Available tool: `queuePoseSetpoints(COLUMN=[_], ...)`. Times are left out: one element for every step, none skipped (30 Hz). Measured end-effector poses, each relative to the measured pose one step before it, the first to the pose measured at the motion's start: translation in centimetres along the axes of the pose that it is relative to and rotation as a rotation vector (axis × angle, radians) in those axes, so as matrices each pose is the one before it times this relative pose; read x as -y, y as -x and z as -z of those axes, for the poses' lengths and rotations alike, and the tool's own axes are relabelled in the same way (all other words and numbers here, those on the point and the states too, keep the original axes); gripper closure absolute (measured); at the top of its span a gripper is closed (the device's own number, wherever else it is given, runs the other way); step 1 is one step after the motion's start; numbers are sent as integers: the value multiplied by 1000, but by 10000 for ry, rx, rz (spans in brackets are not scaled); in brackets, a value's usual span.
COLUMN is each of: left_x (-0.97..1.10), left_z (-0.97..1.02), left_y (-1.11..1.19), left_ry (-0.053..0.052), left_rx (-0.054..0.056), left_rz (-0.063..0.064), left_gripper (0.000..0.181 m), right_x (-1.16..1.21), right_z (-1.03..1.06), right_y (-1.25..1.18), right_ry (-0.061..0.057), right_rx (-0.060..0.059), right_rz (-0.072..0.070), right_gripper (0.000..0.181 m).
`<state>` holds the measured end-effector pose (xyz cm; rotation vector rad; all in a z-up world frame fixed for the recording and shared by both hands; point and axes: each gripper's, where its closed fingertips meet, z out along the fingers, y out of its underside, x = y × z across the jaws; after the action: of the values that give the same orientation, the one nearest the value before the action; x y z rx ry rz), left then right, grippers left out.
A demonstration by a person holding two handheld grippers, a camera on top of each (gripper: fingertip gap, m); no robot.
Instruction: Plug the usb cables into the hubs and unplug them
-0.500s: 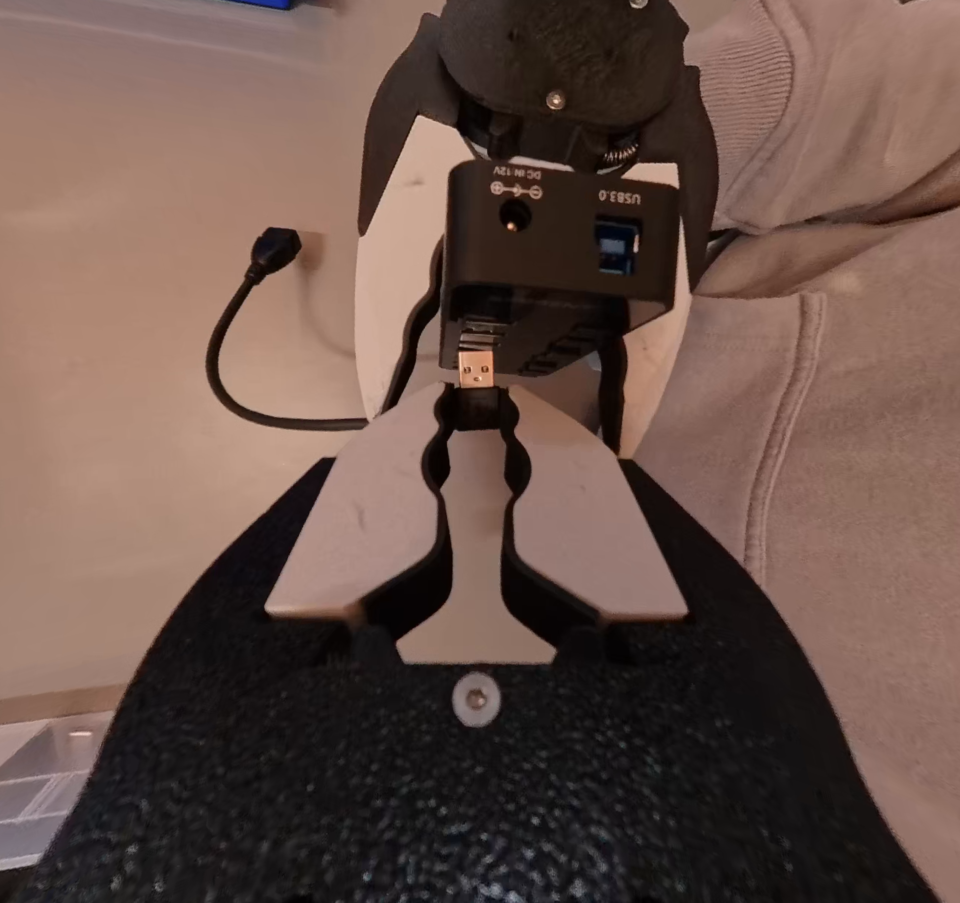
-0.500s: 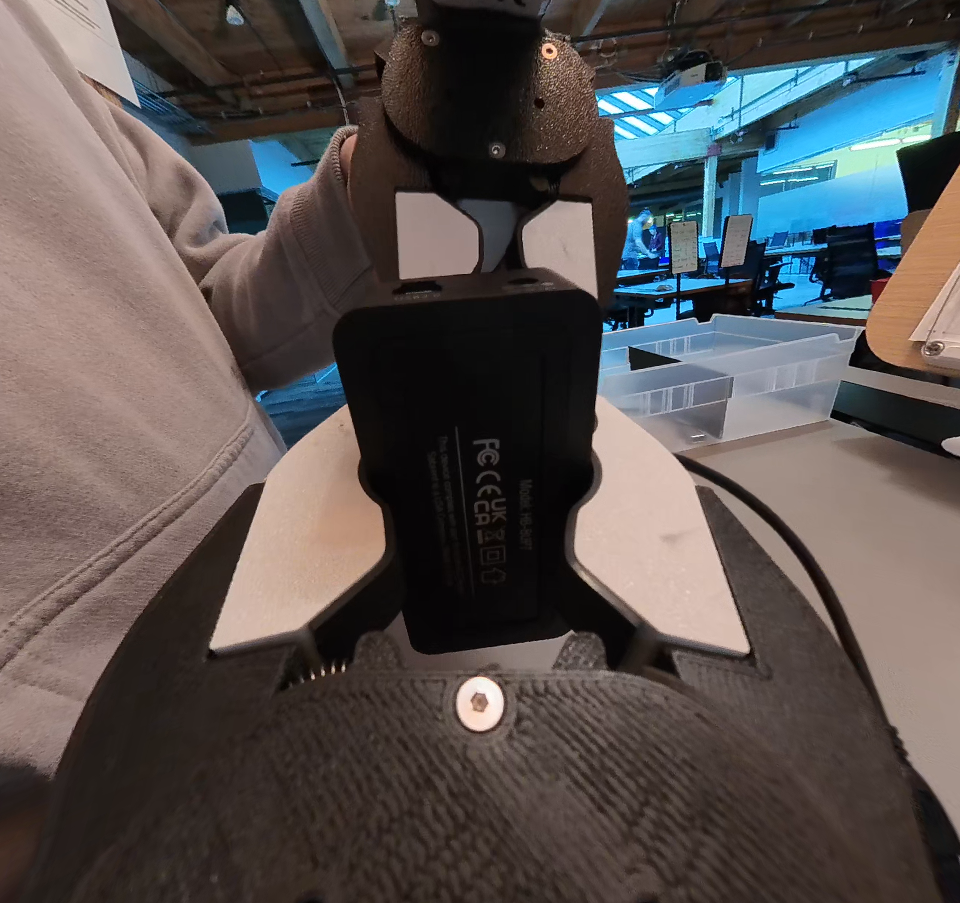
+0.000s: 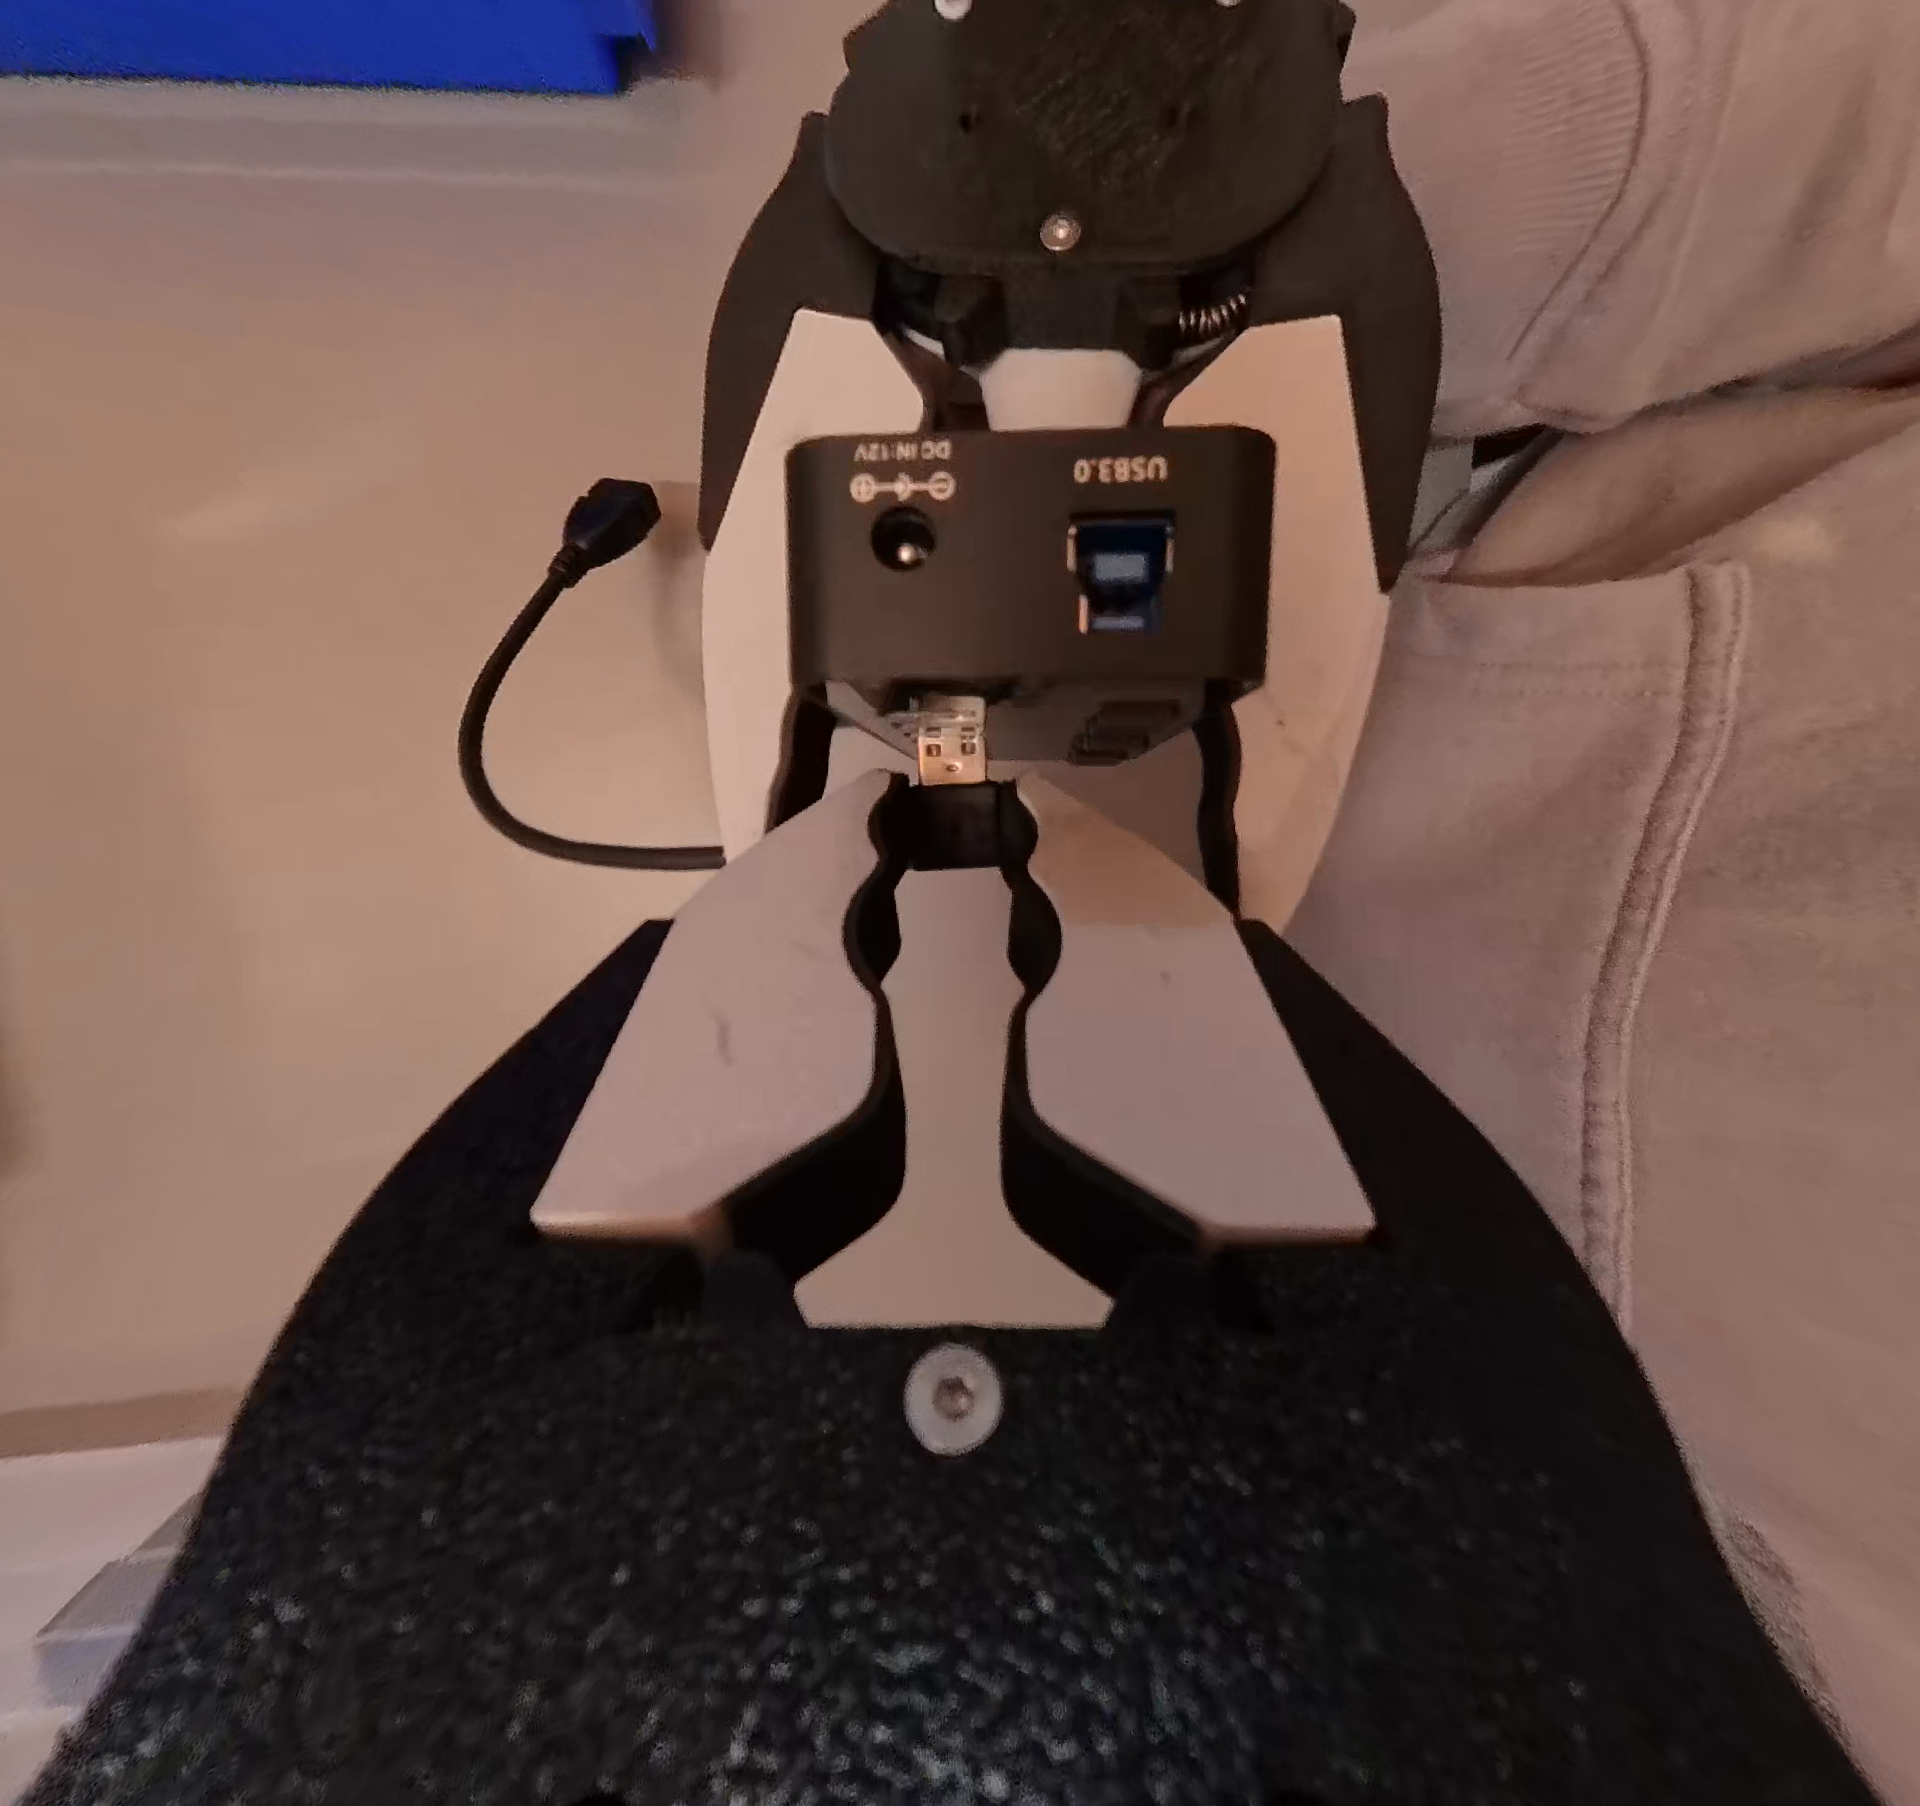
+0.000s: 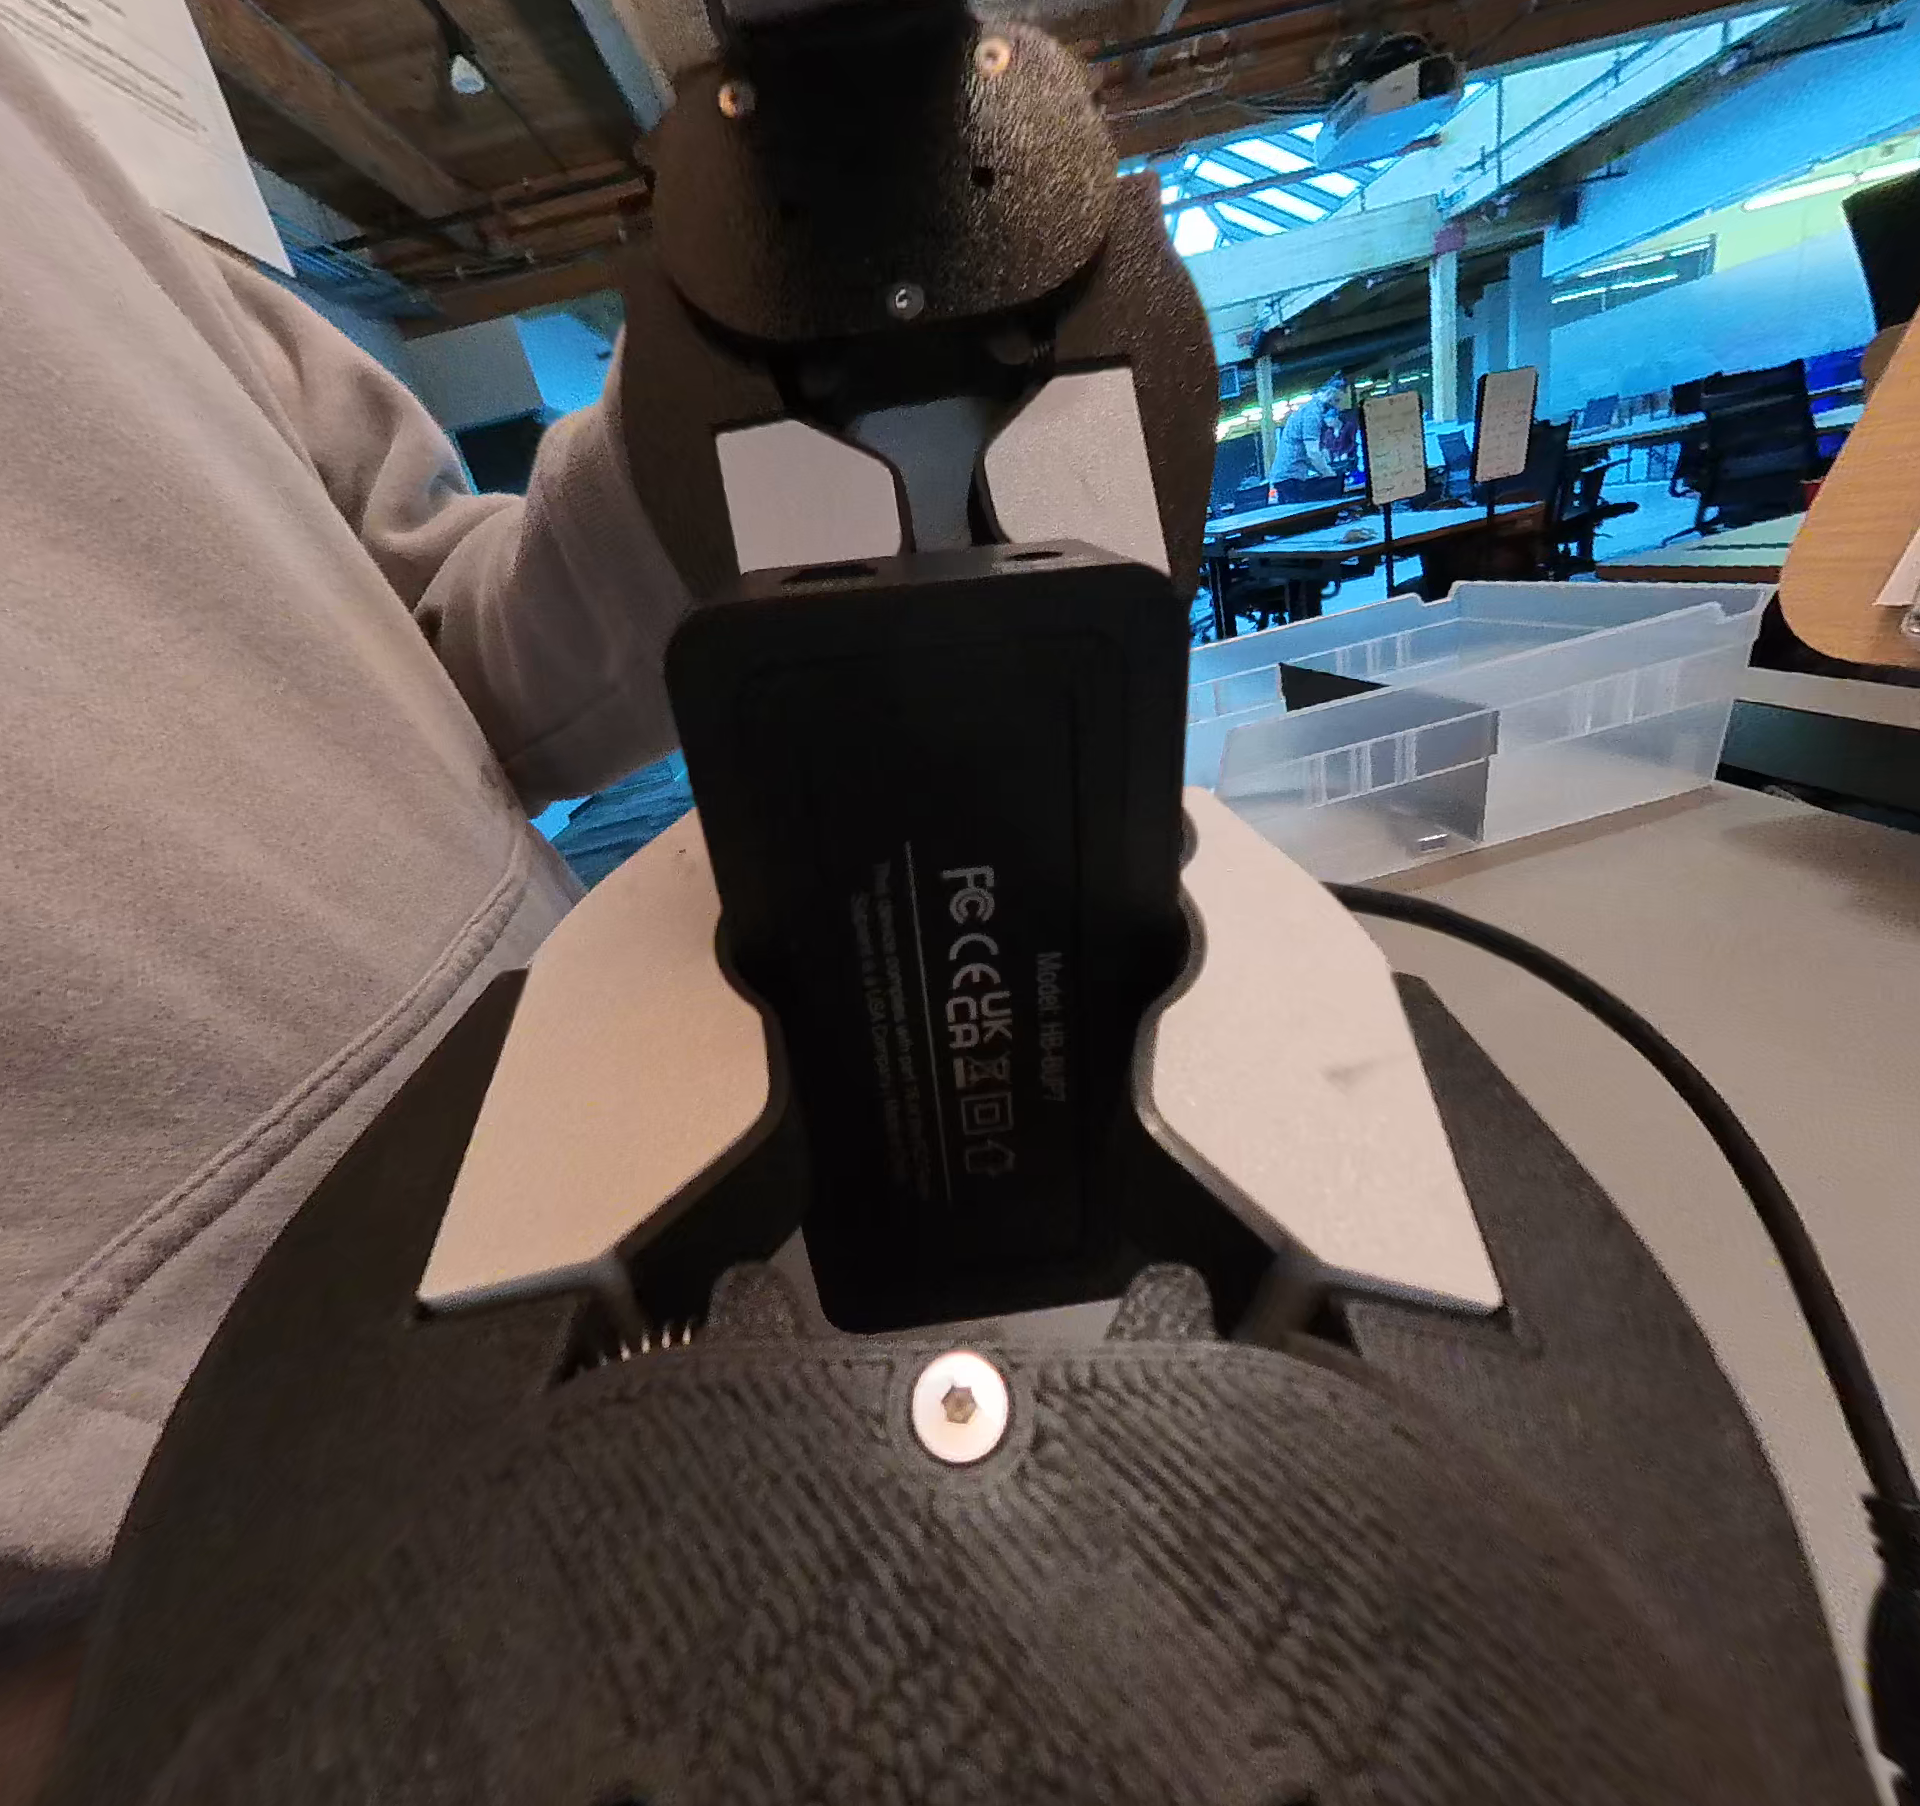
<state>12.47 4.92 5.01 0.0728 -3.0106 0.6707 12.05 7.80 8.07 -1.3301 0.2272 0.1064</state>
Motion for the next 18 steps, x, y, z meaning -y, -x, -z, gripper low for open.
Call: queuePoseSetpoints(left_x=[135, 152, 41, -114, -42, 204, 375, 414, 366, 213, 135, 185, 169, 128, 49, -81, -267, -399], left_z=[24, 42, 19, 27, 80, 200, 265, 261, 256, 256, 340, 476, 586, 607, 538, 327, 61, -167], left_y=[99, 133, 111, 23, 94, 126, -51, -48, 53, -29, 32, 332, 413, 410, 410, 210, -176, -325], left_ry=[-328, -316, -221, -71, -100, -326, -508, -554, -478, -356, -297, -344, -398, -464, -536, -533, -417, -249], left_rx=[-7, 22, -4, -51, 87, 191, 56, -3, 20, -21, 83, 341, 407, 350, 236, -77, -529, -827], left_rz=[99, 134, 84, -46, -117, -105, -46, 108, 197, 145, 129, 205, 323, 564, 910, 1251, 1474, 1532], left_gripper=[166, 166, 166, 166, 166, 166, 165, 165, 165, 165, 164, 162, 156, 152, 152, 152, 152, 152], right_x=[126, 253, 220, 14, -116, 160, 368, 467, 435, 219, 12, 59, 178, 273, 340, 342, 177, -13], right_z=[33, 37, 21, -23, -101, -61, 49, 110, 80, 61, 64, 50, 104, 156, 183, 160, 117, 47], right_y=[-119, -136, -190, -36, 16, -183, 54, 209, -26, -49, 89, -129, -267, 32, 60, -79, 44, 166], right_ry=[-101, -244, -247, -97, -14, -196, -293, -309, -224, -14, 160, 121, 36, -19, -55, -49, 39, 125], right_rx=[-12, 16, -31, 5, -49, -222, 33, 130, -93, -86, 60, -119, -242, -32, -43, -169, -50, 81], right_rz=[-118, -244, -197, 40, 249, 273, 43, -9, 86, 147, 130, 189, 272, 232, 195, 260, 233, 146], right_gripper=[109, 109, 109, 108, 108, 108, 108, 108, 108, 108, 108, 108, 108, 108, 104, 108, 108, 108])
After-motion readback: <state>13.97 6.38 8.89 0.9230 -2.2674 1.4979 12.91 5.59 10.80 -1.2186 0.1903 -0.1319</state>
